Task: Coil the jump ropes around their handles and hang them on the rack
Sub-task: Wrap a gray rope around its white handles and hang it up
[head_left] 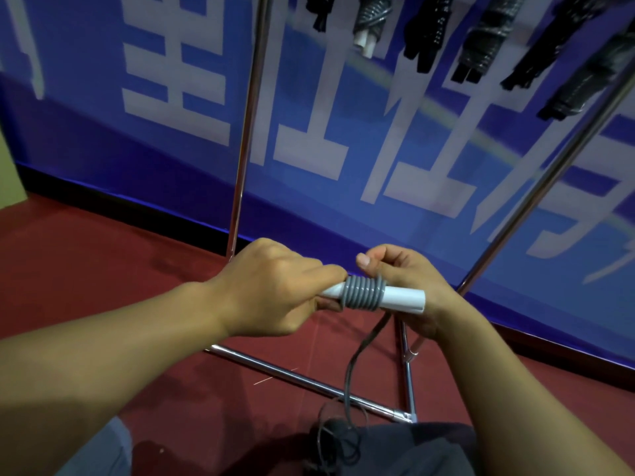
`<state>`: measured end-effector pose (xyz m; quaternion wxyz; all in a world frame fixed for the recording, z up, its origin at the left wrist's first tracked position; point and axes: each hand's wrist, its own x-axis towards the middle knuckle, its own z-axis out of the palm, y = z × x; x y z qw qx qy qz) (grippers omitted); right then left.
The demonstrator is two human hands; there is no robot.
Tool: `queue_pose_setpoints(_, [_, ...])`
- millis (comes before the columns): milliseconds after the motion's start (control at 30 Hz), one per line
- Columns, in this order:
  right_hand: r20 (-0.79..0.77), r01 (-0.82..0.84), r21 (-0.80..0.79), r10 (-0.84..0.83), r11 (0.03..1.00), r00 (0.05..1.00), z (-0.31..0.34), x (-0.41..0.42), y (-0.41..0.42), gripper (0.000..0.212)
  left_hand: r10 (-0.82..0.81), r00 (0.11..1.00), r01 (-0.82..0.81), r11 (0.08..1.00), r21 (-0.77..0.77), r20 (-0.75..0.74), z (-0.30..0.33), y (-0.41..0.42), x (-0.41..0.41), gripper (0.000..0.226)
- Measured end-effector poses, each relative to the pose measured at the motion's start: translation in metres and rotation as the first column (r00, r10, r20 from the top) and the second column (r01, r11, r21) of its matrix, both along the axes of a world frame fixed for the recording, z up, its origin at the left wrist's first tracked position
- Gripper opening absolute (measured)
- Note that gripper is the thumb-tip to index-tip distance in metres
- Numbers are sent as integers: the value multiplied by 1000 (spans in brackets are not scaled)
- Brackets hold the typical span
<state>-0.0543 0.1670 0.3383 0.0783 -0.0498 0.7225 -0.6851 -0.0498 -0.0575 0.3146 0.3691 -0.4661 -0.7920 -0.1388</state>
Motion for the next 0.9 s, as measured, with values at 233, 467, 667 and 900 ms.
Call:
queue_pose_setpoints(233, [-23, 19, 31, -18, 999, 1000, -2, -1, 0, 22, -19, 992, -12, 970, 244, 124, 3, 5, 4, 27])
queue_pose_setpoints(467, [15, 44, 92, -45, 995, 999, -4, -3, -13, 9, -55, 922, -108, 914, 390, 383, -4, 8, 2, 26])
queue_pose_setpoints(667, [56, 128, 35, -129, 991, 990, -2, -3, -20, 32, -94, 814, -238, 846, 477, 573, -3, 12, -3, 24])
queue_pose_setpoints(900, [-42, 183, -56, -185, 982, 982, 1, 0, -22, 41, -126, 714, -399, 735, 548, 689, -1, 17, -15, 31])
